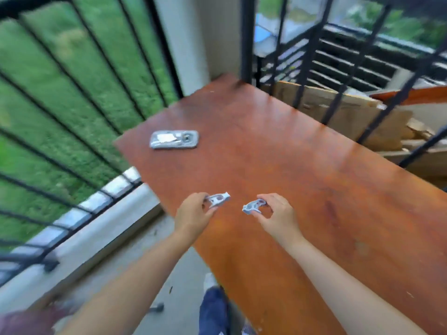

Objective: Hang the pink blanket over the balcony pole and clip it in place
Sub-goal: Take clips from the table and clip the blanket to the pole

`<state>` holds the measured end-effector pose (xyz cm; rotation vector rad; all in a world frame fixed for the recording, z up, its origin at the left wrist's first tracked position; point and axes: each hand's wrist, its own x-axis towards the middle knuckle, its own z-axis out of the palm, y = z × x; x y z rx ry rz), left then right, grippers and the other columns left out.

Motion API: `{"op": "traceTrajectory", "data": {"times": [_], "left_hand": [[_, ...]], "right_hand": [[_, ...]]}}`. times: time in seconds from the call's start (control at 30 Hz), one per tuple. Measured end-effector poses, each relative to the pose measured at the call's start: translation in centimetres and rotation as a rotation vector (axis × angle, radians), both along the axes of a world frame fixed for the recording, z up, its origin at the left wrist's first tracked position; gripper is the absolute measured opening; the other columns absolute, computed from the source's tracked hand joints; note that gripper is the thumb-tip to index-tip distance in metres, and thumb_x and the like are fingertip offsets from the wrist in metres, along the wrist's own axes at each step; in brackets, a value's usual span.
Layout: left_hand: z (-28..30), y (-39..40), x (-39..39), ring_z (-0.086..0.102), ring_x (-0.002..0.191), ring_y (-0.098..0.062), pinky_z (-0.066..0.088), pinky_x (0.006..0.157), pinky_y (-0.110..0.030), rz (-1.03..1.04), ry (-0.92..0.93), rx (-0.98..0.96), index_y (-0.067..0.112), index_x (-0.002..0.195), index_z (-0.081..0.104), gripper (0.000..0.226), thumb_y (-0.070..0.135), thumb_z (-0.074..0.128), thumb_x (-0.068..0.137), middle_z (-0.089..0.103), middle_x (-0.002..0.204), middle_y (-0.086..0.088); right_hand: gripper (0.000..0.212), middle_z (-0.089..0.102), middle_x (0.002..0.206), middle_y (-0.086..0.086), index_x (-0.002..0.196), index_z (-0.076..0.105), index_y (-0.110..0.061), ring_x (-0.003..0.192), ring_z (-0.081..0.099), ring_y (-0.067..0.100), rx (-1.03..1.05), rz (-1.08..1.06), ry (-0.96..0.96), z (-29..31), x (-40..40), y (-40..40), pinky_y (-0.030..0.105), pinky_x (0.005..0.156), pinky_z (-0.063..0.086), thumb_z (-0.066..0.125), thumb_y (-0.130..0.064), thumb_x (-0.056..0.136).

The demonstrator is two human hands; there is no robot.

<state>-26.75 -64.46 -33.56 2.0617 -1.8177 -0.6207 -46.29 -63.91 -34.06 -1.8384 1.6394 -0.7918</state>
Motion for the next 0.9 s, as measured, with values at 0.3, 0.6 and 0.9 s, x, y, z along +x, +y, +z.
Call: {"op": "traceTrajectory", "data": {"times": [0.3, 0.6, 0.9], "left_hand": [[5.3, 23.3, 20.9, 0.058, 0.097, -0.024, 0.033, 0.072, -0.019, 0.699, 0.065, -0.156, 0.007, 0.102, 0.063, 0.036, 0.028, 0.072, 0.074, 0.066, 0.103, -0.010], [9.2, 56.5, 37.7, 0.061, 0.093, -0.026, 0.045, 0.077, -0.030, 1.270, -0.098, -0.139, 0.011, 0.097, 0.064, 0.032, 0.033, 0.070, 0.075, 0.065, 0.099, -0.009], [11.7, 83.3, 49.2, 0.061, 0.094, -0.029, 0.046, 0.077, -0.033, 1.745, -0.205, -0.130, 0.004, 0.095, 0.065, 0.040, 0.037, 0.070, 0.073, 0.066, 0.097, -0.015]], "right_hand": [[0.048, 0.067, 0.072, 0.015, 0.085, 0.067, 0.001, 0.070, 0.060, 0.020, -0.101, 0.854, -0.028, 4.8, 26.6, 9.8, 0.022, 0.067, 0.039, 0.054, -0.041, 0.065], [0.034, 0.065, 0.087, 0.023, 0.094, 0.066, 0.002, 0.083, 0.064, 0.037, -0.151, 1.437, -0.028, 7.8, 54.6, 35.5, 0.037, 0.074, 0.053, 0.070, -0.017, 0.067], [0.022, 0.072, 0.098, 0.012, 0.096, 0.071, -0.005, 0.087, 0.064, 0.023, -0.141, 1.822, -0.072, 12.0, 74.3, 59.3, 0.016, 0.074, 0.044, 0.070, -0.009, 0.074]]}}
